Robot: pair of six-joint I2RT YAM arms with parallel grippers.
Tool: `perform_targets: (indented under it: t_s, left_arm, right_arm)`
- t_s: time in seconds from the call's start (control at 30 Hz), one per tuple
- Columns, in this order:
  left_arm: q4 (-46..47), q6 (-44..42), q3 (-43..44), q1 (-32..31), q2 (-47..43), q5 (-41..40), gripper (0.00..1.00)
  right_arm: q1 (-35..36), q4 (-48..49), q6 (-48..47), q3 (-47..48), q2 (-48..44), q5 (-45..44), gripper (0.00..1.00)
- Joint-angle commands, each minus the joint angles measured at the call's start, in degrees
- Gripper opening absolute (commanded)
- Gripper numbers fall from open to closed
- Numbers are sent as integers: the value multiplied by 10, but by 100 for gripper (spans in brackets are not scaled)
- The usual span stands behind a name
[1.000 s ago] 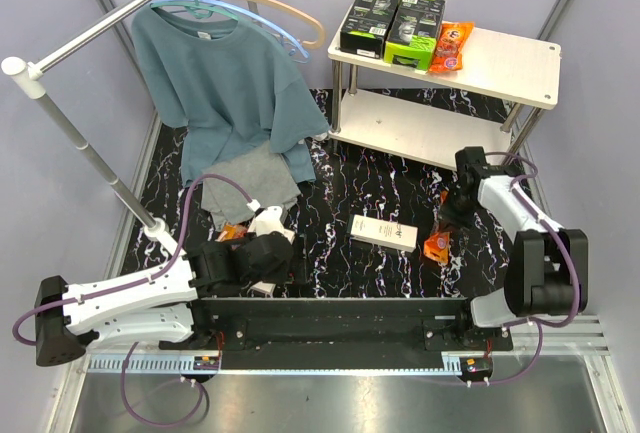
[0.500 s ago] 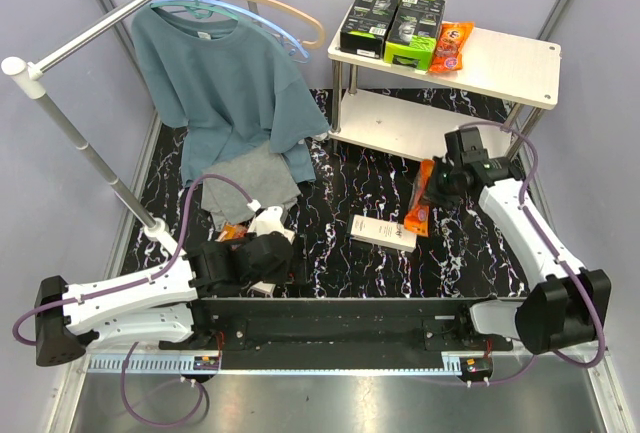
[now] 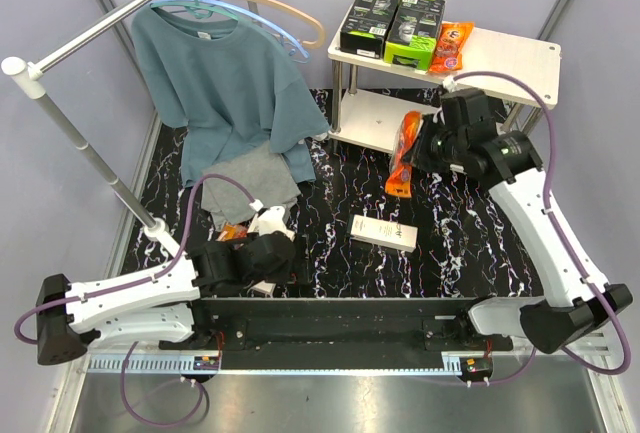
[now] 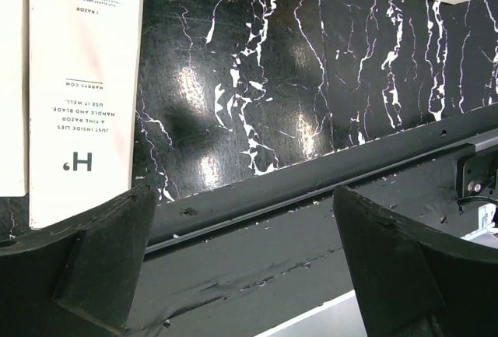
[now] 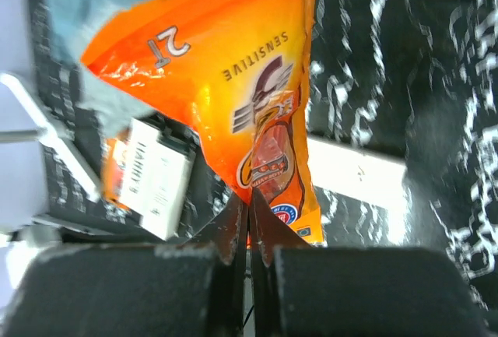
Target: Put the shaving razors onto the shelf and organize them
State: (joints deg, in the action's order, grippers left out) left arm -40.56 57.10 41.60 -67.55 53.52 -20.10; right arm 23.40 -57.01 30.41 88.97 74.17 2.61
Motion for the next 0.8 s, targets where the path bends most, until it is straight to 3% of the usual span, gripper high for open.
perform_targets:
  t_s: [0.0, 0.37, 0.77]
  left_arm:
    - [21, -4, 1, 1, 4, 7, 99]
    - [21, -4, -1, 1, 4, 8, 99]
    - [27, -2, -6, 1, 7, 10, 99]
  right_arm:
    - [12, -33, -4, 95, 21, -23, 0]
    - [12, -97, -44, 290, 113, -51, 0]
    - [11, -210, -80, 623, 252, -79, 0]
